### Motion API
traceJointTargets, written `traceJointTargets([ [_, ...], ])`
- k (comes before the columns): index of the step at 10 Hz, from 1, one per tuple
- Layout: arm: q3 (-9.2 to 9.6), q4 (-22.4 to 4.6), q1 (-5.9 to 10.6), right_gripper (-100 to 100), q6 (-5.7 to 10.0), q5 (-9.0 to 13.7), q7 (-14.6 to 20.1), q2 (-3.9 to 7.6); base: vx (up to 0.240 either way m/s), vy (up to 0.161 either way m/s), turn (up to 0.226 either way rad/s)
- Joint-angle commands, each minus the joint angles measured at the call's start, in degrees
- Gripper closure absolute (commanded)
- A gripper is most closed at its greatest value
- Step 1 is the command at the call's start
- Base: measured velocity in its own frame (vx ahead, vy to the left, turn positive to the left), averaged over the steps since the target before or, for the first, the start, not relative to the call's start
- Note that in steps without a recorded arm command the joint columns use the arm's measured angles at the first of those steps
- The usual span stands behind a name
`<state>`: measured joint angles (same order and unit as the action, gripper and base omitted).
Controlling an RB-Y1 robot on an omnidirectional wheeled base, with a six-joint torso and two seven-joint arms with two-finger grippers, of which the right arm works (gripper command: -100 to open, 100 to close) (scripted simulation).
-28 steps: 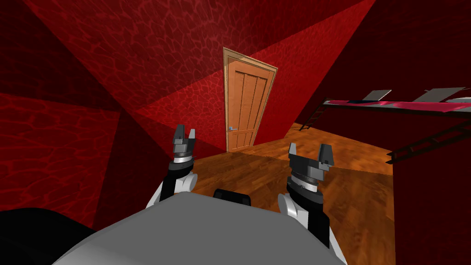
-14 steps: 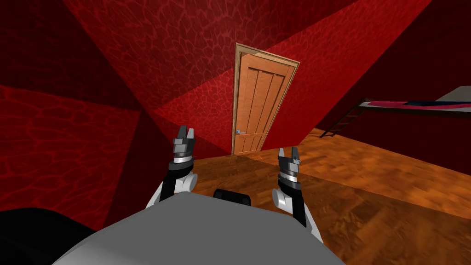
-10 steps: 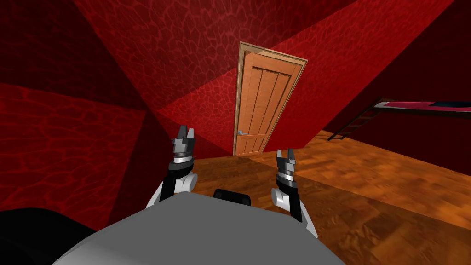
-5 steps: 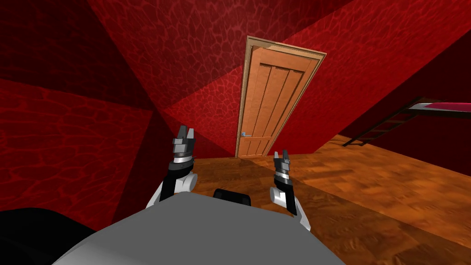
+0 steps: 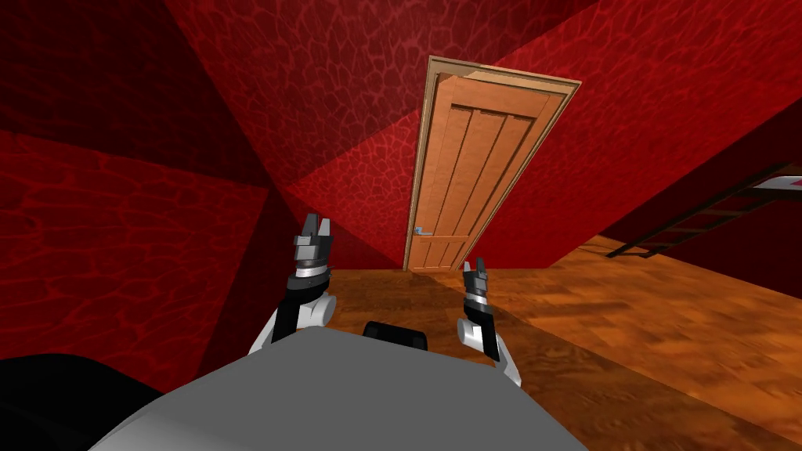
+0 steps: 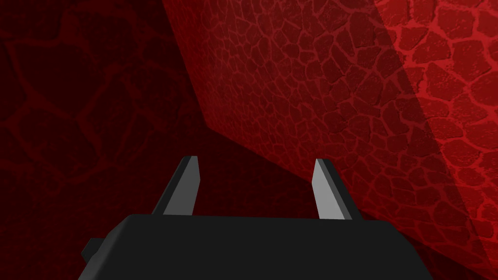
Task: Pull the door open
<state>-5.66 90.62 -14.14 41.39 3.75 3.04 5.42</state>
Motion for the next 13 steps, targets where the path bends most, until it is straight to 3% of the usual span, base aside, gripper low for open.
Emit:
traceJointTargets([
  [1, -0.34, -2.9, 1.69, -100, 0.11, 0.1, -0.1, 0.20, 0.082, -0.019, 0.180],
  [2, -0.34, -3.5, 1.69, -100, 0.11, 0.1, -0.1, 0.20, 0.066, -0.019, 0.047],
  [8, -1.27, -14.6, 6.13, -100, 1.22, 0.5, -0.2, 0.82, 0.071, -0.008, 0.124],
  [9, -1.27, -14.7, 6.13, -100, 1.22, 0.5, -0.2, 0.82, 0.056, -0.022, 0.051],
  [13, -2.00, -22.7, 9.61, -100, 2.09, 0.8, -0.3, 1.23, 0.084, -0.018, 0.133],
])
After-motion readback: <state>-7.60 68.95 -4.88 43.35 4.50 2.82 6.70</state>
